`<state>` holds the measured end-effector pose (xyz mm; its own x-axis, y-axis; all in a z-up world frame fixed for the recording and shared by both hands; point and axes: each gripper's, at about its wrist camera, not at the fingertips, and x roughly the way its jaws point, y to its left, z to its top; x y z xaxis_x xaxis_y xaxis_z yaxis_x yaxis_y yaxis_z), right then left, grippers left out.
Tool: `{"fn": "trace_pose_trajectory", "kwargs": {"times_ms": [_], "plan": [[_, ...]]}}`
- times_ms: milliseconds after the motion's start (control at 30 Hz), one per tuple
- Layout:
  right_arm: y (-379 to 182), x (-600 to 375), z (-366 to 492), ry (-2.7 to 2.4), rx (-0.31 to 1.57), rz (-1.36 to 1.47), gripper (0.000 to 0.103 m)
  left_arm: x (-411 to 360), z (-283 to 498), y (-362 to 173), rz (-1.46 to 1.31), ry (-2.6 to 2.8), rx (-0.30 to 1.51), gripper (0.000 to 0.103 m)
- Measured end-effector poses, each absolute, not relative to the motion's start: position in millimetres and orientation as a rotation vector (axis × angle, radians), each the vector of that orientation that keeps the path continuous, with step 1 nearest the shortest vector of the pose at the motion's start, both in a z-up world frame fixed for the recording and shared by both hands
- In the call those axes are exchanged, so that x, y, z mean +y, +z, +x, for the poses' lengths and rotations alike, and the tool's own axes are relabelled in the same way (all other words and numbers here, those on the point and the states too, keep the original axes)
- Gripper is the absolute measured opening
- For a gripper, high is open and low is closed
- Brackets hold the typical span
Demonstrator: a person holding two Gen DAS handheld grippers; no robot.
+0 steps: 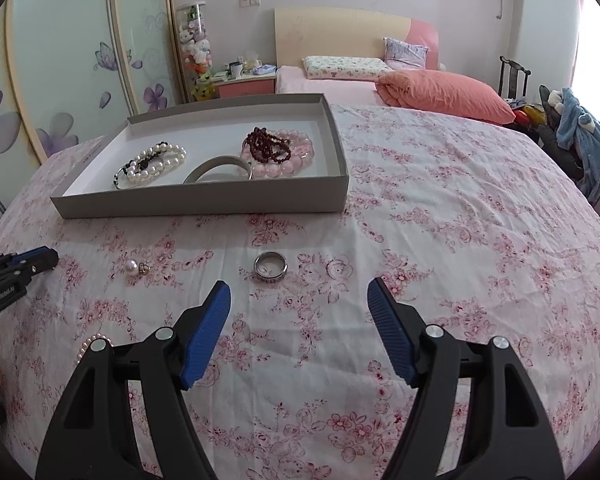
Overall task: Organize jewelry
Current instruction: 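Grasp a single pearl earring with the left tool while the right tool grasps the silver ring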
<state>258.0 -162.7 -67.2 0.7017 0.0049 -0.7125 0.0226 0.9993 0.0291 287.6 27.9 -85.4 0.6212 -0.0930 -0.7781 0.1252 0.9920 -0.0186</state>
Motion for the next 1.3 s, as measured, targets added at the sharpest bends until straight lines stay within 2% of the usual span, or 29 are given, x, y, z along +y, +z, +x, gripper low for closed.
{"fn": "trace_pose_trajectory", "kwargs": {"times_ms": [200,267,467,533,600,700,767,800,1067,1300], "plan": [[-73,-154,270,0.015,0.840,0.019,0.071,29,286,-85,0.034,-0.122,0.891,0.017],[-75,-150,275,0.021,0.855,0.008,0.068,29,286,-86,0.029,-0.123,0.892,0.017],[-78,-145,290,0.034,0.882,-0.002,0.050,29,285,-86,0.029,-0.123,0.891,0.017],[-77,-145,293,0.037,0.884,0.002,0.041,29,285,-85,0.029,-0.123,0.892,0.017],[-77,-145,293,0.043,0.886,0.002,0.036,29,285,-86,0.030,-0.123,0.891,0.017],[-76,-143,293,0.047,0.887,0.001,0.034,29,285,-86,0.029,-0.123,0.891,0.017],[-76,-142,292,0.049,0.885,0.004,0.028,28,285,-85,0.030,-0.123,0.891,0.017],[-75,-142,292,0.051,0.884,0.004,0.022,29,285,-86,0.030,-0.123,0.891,0.017],[-73,-143,286,0.070,0.864,0.033,0.022,30,285,-85,0.025,-0.121,0.894,0.017],[-50,-138,269,0.072,0.743,0.025,0.022,29,279,-78,-0.006,-0.121,0.873,0.017]]}}
